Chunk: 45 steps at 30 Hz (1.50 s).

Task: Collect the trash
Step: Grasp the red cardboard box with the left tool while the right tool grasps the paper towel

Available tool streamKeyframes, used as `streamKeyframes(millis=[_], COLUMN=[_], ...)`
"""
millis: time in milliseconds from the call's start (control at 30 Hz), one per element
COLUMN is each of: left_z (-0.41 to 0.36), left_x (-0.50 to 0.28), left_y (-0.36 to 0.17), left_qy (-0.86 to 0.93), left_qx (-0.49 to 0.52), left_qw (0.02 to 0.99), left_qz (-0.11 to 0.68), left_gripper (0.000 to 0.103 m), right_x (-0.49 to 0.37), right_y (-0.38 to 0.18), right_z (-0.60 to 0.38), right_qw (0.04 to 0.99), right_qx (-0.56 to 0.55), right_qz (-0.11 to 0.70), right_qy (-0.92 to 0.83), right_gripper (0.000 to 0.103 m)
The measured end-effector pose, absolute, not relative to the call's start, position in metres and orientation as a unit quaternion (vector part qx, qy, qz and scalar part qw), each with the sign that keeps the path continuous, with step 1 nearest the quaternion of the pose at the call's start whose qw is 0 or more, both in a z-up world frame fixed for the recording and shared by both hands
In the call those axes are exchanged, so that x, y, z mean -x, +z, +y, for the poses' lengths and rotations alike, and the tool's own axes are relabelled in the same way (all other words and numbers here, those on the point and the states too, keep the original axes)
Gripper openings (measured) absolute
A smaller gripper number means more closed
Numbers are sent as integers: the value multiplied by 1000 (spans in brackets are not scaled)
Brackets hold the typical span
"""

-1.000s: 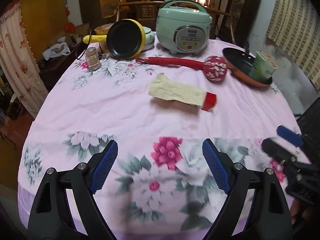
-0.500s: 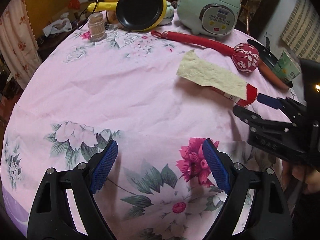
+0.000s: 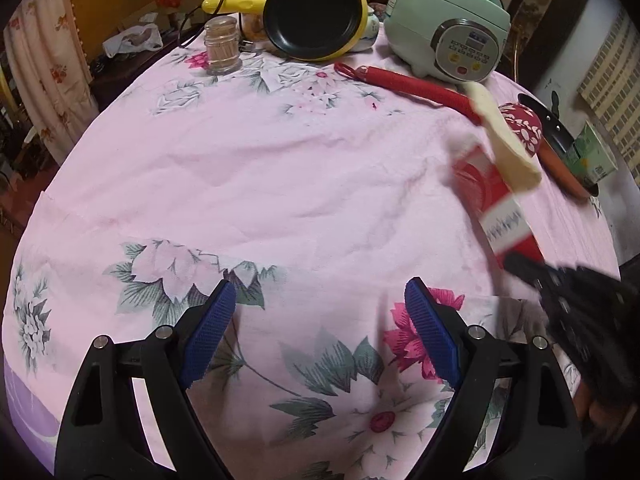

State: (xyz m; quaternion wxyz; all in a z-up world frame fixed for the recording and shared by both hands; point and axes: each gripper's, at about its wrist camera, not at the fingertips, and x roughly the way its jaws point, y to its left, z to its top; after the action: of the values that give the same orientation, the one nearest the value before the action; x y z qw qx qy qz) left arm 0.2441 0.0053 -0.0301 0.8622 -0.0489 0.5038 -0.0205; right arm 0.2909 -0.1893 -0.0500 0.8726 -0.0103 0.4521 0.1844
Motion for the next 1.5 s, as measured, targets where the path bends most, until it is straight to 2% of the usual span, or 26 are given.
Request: streamKeyframes(millis=[300, 367, 400, 433, 467, 567, 700, 833, 1067, 1233, 1267, 1300, 1333, 1400, 1500], left_z=[16, 21, 24, 27, 28, 31, 21, 6, -6, -8, -9, -10, -11, -11, -11], left_x=[-245, -245, -245, -245, -244, -242, -238, -235, -236, -236, -236, -236, -236, -236, -235], left_y=[-30, -28, -27, -25, -24, -22, -23, -26, -33, -37, -38, -39, -40, -41, -40], left_qy=[-12, -11, -10, -9, -8, -10, -28, -55, -68, -71, -70, -71, -71, -70, -71], left_qx=[67, 75, 80, 84, 86, 88, 84, 74, 62, 58, 56, 54, 52, 51, 51], left_qw=[861, 861, 861, 861, 862, 862, 860, 855, 848, 846, 845, 844, 843, 843, 845], left_qz=[505, 503, 502, 501, 499, 498, 503, 510, 522, 526, 527, 529, 530, 530, 528], left_gripper=[84, 84, 84, 84, 84, 84, 84, 84, 84, 85, 86, 86, 86, 86, 86], right_x=[-205, -198, -197, -197, -197, -201, -229, -274, -354, -378, -380, -380, -379, -374, -350], right_y=[-40, -43, -46, -49, -47, -31, -13, -17, -60, -72, -72, -73, -72, -68, -53], right_z=[-172, -163, -159, -155, -154, -162, -190, -229, -253, -244, -242, -239, -236, -238, -250], right_qw=[854, 850, 847, 842, 843, 863, 893, 897, 877, 878, 878, 877, 877, 877, 886], right_qx=[-44, -35, -30, -29, -33, -36, -43, -84, -97, -117, -117, -115, -111, -123, -132], right_qz=[460, 466, 473, 479, 474, 445, 412, 419, 468, 460, 459, 460, 463, 459, 441], right_qy=[240, 241, 243, 247, 250, 237, 176, 114, 55, 67, 69, 72, 71, 65, 59], right_gripper=[3, 7, 15, 33, 39, 42, 52, 53, 53, 52, 48, 25, 10, 4, 3])
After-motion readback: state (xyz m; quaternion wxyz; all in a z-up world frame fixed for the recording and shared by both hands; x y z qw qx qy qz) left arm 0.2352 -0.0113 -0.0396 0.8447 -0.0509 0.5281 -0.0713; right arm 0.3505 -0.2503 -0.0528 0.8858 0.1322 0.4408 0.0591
